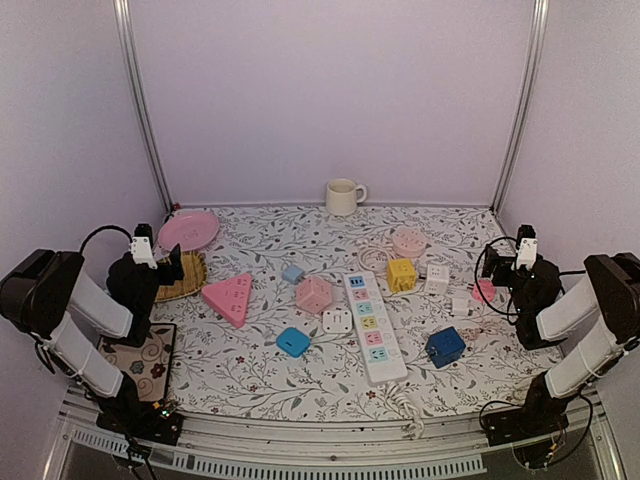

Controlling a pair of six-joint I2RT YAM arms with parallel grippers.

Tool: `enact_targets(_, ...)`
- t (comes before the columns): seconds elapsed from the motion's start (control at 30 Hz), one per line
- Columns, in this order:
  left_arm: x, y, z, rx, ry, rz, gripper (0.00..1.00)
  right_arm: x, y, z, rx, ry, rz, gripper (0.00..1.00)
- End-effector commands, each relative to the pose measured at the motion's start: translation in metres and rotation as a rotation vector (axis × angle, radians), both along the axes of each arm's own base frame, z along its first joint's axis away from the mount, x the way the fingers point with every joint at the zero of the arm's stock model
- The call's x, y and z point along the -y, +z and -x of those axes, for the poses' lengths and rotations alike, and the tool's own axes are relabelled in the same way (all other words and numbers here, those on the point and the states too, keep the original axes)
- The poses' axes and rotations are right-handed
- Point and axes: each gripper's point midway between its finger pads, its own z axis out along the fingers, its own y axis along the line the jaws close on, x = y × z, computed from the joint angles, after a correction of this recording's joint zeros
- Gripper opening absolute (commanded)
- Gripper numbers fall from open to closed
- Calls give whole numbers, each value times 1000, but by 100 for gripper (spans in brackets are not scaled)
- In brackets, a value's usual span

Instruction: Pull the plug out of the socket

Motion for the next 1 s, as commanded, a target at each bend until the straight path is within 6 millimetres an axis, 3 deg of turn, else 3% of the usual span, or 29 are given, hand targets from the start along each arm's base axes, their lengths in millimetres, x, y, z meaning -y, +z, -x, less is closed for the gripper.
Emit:
enact_targets(0.0,-1,6,-2,18,-4,2,97,1,4,-5,11,2,-2,99)
enact_targets(0.97,-1,6,-2,17,-4,3,97,1,4,-5,11,3,-2,99)
